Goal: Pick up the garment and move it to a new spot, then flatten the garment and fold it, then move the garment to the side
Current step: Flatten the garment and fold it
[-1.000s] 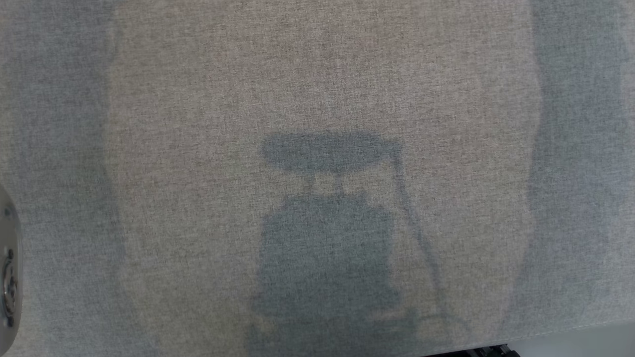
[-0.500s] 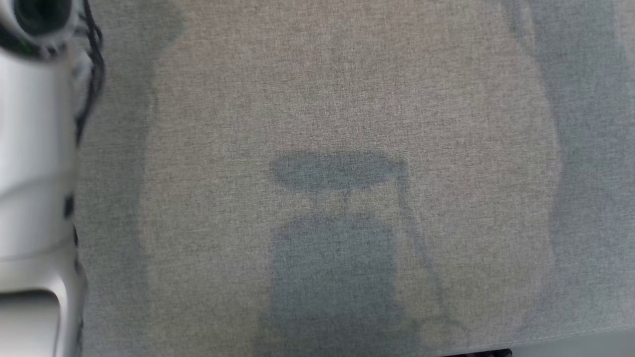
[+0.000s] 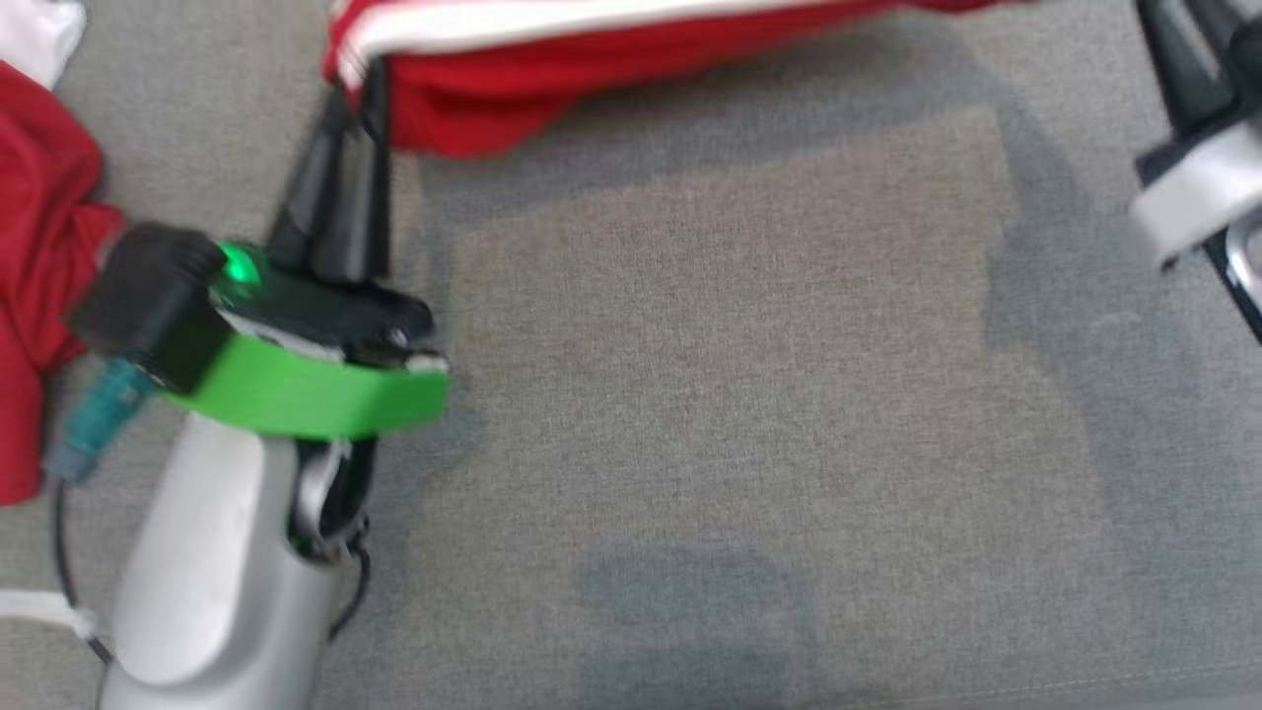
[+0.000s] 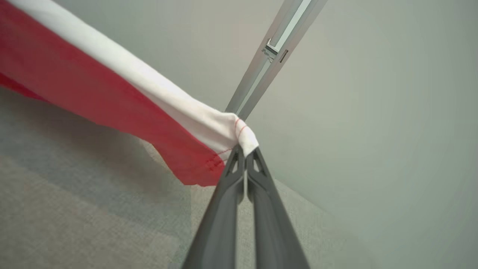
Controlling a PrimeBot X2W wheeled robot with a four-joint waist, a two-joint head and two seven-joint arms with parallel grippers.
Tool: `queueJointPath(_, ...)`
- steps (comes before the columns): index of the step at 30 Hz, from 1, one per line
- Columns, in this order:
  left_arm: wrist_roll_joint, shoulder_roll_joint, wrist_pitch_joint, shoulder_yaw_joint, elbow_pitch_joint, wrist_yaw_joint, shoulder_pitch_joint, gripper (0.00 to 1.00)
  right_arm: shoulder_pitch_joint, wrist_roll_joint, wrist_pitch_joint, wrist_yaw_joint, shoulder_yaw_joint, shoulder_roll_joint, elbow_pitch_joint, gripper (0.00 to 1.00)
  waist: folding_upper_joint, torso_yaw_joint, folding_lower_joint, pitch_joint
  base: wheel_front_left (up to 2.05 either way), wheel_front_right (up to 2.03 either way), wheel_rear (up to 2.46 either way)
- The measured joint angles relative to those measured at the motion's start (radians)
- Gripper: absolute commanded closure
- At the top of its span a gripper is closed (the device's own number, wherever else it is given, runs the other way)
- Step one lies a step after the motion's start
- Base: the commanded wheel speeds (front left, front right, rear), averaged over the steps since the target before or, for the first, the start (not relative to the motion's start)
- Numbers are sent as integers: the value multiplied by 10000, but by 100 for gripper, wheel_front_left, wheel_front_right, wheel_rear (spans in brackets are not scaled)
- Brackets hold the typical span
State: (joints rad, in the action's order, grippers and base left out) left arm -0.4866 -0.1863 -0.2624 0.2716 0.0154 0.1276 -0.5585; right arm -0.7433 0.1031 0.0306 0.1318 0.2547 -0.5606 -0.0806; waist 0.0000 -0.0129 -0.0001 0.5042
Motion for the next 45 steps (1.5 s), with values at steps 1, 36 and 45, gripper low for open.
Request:
queueJointPath(1,150,-2,0,182,-58,0,307,100,381,33,182,0,25,-134,199,100,0,20,0,-158,0,0,0)
queueJointPath(36,1423,171,-17,2293,-663,13,3952,100,5962,1271,3112,-2,-1455,-2370,4019,100,0,994,0,-2332,0,0,0)
queueJointPath(45,857,755,-17,2314,180,13,2373,100,1066,2220,3068,-2,2807,-4592,1927,100,0,1486,0,-1610,0,0,0)
